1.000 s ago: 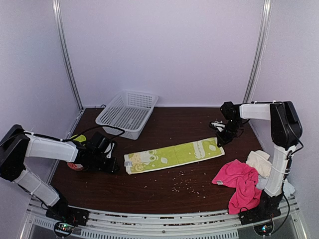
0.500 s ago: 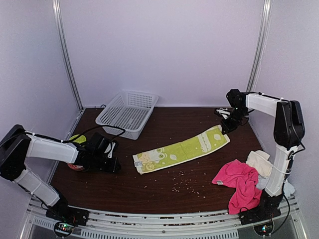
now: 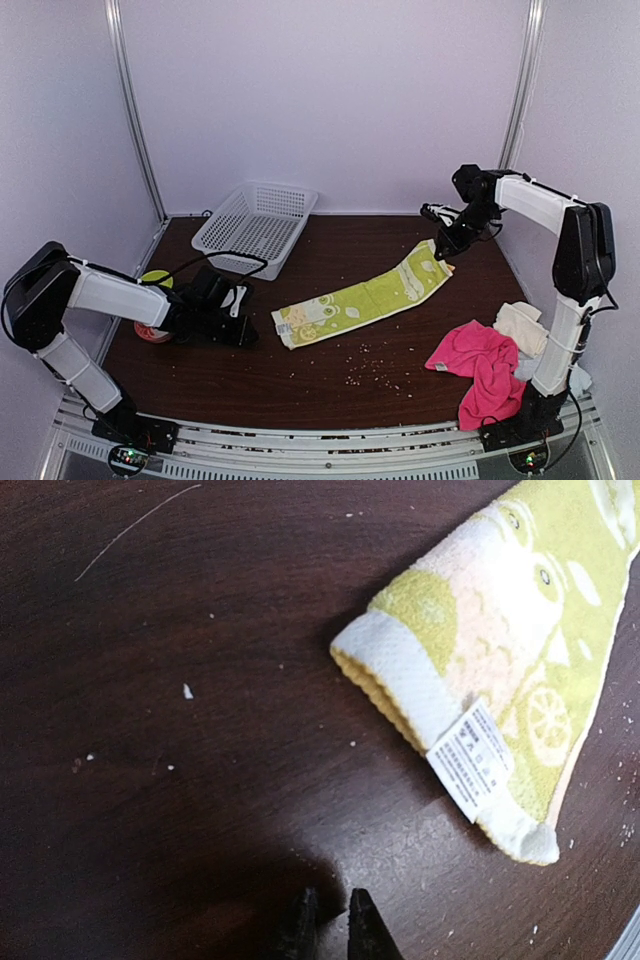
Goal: Roll the towels
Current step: Fold the towel at the center of the board.
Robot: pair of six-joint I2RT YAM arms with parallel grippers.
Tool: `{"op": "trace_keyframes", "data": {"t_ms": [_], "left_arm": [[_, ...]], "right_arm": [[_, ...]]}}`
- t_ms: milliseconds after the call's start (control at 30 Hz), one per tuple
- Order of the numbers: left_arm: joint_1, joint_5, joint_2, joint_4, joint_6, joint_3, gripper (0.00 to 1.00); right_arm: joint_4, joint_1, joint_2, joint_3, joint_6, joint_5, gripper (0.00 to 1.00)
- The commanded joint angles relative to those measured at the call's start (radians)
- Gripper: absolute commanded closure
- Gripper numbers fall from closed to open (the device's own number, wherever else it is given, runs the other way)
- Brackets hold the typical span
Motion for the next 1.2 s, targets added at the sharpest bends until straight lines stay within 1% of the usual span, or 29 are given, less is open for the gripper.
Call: {"op": "trace_keyframes", "data": {"t_ms": [0, 233, 367, 633, 700, 833, 1000, 1167], "left_arm": [[-0.013, 0.014, 0.021, 0.035, -0.001, 0.025, 0.88], [-0.023, 0.02, 0.031, 0.04, -0.01, 0.031, 0.88], [-0.024, 0.017, 0.032, 0.04, -0.012, 0.03, 0.88], [-0.032, 0.024, 0.047, 0.066, -0.034, 0.014, 0.88], [-0.037, 0.028, 0.058, 0.074, -0.037, 0.014, 0.88], [-0.042, 0.032, 0.074, 0.078, -0.04, 0.021, 0.88], [-0.045, 0.036, 0.073, 0.08, -0.046, 0.029, 0.88], [-0.05, 0.036, 0.076, 0.091, -0.051, 0.029, 0.88]], "right_arm": [[-0.044, 0.085, -0.025, -0.003, -0.012, -0.126, 1.0], [-0.061, 0.185, 0.035, 0.02, -0.029, -0.302, 1.0], [-0.05, 0.223, 0.087, 0.034, -0.013, -0.355, 1.0], [-0.051, 0.302, 0.198, 0.113, 0.036, -0.413, 1.0], [-0.024, 0.326, 0.217, 0.127, 0.055, -0.426, 1.0], [0.081, 0.37, 0.252, 0.141, 0.148, -0.425, 1.0], [0.102, 0.423, 0.317, 0.197, 0.185, -0.435, 1.0], [0.162, 0.473, 0.351, 0.22, 0.239, -0.433, 1.0]]}}
